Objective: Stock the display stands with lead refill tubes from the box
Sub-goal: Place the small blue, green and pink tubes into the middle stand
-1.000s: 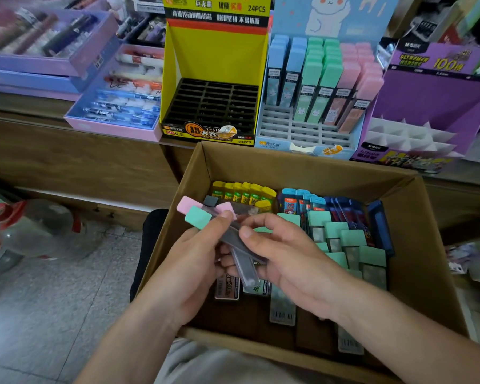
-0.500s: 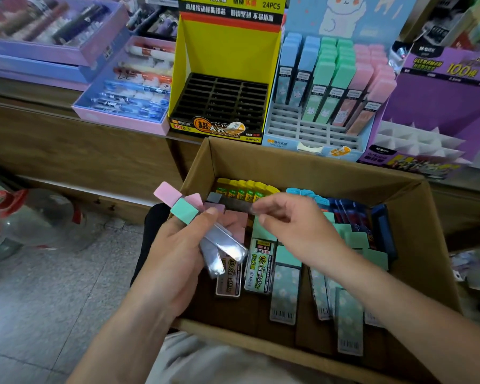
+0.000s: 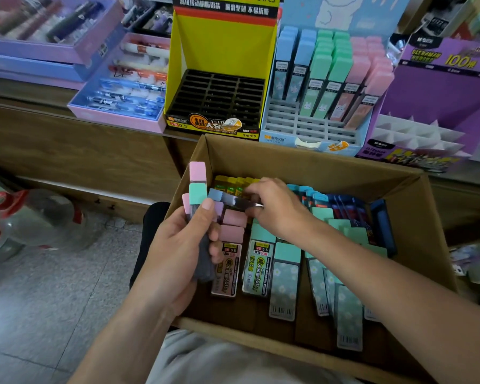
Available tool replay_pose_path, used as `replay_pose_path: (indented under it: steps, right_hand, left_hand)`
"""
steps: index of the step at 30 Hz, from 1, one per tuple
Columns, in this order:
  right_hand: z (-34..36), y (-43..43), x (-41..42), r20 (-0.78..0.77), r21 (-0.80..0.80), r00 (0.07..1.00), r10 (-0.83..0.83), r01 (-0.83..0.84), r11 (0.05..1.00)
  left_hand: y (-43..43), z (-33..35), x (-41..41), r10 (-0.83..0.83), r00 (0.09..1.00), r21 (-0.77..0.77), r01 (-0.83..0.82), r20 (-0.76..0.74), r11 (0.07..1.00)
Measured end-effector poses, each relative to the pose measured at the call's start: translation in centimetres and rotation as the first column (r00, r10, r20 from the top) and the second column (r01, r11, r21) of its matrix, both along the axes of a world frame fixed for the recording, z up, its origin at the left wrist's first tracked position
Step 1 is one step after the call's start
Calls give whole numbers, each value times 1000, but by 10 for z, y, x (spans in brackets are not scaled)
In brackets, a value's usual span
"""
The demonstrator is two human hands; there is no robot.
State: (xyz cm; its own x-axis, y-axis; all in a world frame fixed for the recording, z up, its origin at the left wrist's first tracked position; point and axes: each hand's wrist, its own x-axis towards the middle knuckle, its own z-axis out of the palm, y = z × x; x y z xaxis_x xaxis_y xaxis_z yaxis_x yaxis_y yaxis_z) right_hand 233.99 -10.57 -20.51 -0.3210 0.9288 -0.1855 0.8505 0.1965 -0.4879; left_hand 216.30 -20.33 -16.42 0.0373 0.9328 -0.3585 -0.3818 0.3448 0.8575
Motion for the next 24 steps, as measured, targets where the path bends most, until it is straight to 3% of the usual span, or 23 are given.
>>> replay_pose_path:
  steps: [4, 9, 15, 20, 24]
  right_hand:
    - [0, -4, 11, -76, -66, 995, -64, 59, 996]
    - [20, -16, 29, -314, -249, 914, -257, 182, 951]
    - [49, -36, 54, -619, -491, 674, -402, 67, 869]
    - [62, -50, 72, -709, -667, 369, -601, -77, 741]
    - [67, -54, 78, -714, -662, 340, -612, -43, 749]
  left_hand:
    - [1, 3, 2, 3, 1000, -29, -2, 24, 1000]
    - [4, 7, 5, -28, 999, -42, 30, 35, 999]
    - [14, 10, 16, -44, 996, -38, 47, 78, 998]
    - [28, 15, 26, -120, 991, 41, 118, 54, 992]
    - [38, 19, 36, -146, 987, 39, 143, 64, 989]
